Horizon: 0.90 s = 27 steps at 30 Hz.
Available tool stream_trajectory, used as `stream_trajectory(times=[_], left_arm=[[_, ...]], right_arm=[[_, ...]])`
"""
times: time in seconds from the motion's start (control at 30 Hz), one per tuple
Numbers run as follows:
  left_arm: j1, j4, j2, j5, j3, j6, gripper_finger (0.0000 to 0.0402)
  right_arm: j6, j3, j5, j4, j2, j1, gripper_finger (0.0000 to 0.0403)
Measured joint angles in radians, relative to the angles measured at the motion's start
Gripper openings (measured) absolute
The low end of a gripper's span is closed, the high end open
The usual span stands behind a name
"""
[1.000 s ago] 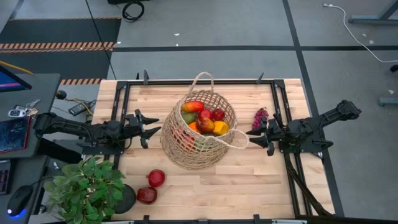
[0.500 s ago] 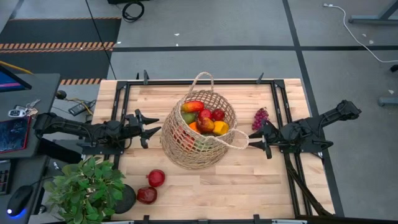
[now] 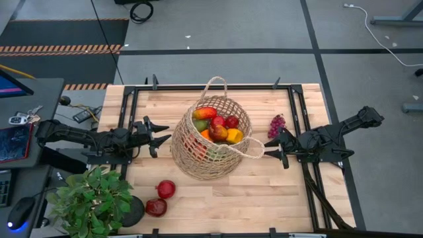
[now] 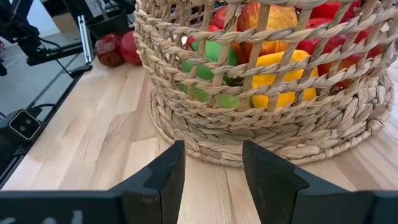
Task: Build produce basket
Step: Put the pomegranate into the basket
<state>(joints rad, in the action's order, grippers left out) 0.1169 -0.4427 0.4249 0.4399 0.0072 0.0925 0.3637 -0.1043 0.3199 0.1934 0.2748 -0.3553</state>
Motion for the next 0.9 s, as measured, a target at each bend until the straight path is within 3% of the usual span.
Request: stream_trajectory(times=[0.5,0.67,0.73,0.9], left_arm=[[0.000,-0.002,0.000,0.000,0.000,0.013,0.0197],[-0.001,-0.033,0.000,-0.056,0.010,0.277,0.0195],[0.000,0.005,0.002,-0.148,0.051,0.262,0.0192],[-0.001,0.253,0.002,-0.145,0.187,0.291,0.0190]], right_arm=[[0.000,0.000,0.000,-0.001,0.000,0.000,0.0166],[0.000,0.000,0.000,-0.001,0.000,0.000,0.0166],[0.000,0.000,0.000,-0.001,0.000,0.000,0.0166],[0.000,0.000,0.000,-0.001,0.000,0.000,0.0166]])
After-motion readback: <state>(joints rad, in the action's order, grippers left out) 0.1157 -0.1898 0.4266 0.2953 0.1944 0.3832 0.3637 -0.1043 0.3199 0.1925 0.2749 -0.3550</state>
